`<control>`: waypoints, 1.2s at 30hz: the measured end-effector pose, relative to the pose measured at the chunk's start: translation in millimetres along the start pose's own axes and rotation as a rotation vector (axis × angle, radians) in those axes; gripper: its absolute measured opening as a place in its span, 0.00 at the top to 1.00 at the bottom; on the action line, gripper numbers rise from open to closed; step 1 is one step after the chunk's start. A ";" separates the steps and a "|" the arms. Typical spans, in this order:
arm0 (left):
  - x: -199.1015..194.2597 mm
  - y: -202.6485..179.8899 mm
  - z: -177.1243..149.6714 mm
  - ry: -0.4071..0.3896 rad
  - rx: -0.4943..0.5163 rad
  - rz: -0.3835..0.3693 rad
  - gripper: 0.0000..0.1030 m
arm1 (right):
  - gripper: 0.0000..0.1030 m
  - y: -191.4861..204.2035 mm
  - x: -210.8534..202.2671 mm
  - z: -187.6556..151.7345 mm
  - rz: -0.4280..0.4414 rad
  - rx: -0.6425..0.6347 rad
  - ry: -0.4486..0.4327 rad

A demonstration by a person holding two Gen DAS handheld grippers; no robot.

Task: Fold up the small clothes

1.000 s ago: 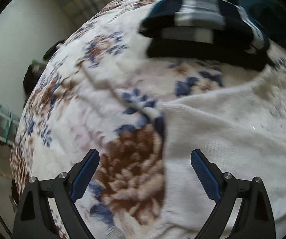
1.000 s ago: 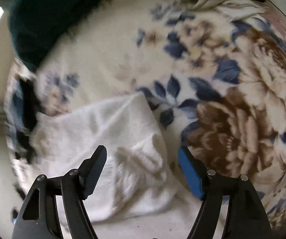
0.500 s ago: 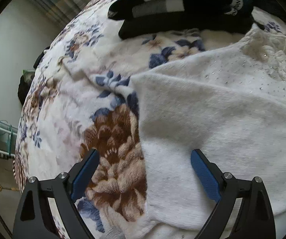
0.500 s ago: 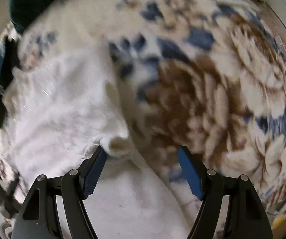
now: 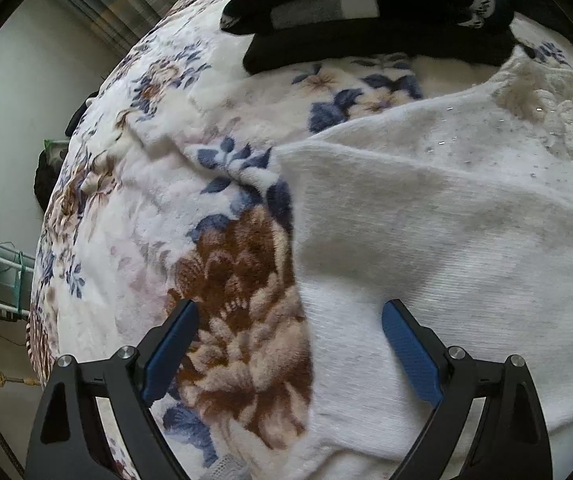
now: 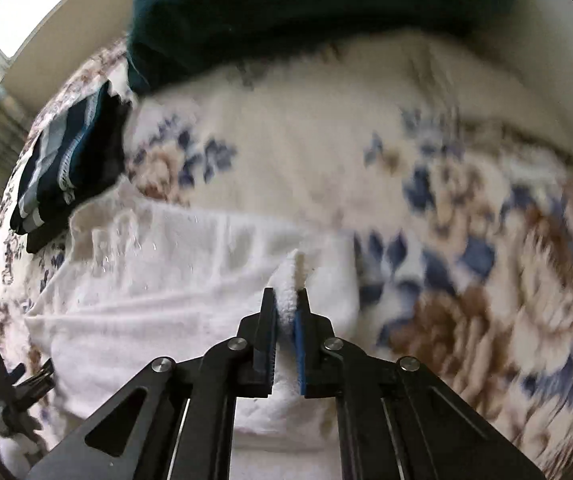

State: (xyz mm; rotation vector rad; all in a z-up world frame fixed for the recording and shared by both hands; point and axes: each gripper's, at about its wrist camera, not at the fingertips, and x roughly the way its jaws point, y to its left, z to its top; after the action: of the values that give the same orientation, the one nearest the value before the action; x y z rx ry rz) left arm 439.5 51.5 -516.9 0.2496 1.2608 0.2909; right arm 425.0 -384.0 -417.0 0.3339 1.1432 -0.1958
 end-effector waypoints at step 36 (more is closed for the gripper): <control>-210.7 -339.7 -280.5 0.251 0.308 -0.308 0.07 | 0.04 -167.9 -20.4 -5.8 0.334 0.001 0.472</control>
State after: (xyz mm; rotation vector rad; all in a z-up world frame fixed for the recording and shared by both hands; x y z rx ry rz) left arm 138.9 -333.3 -524.9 0.2831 1.5702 -0.1438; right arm 357.9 -539.0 -427.3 0.5861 1.5294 0.1881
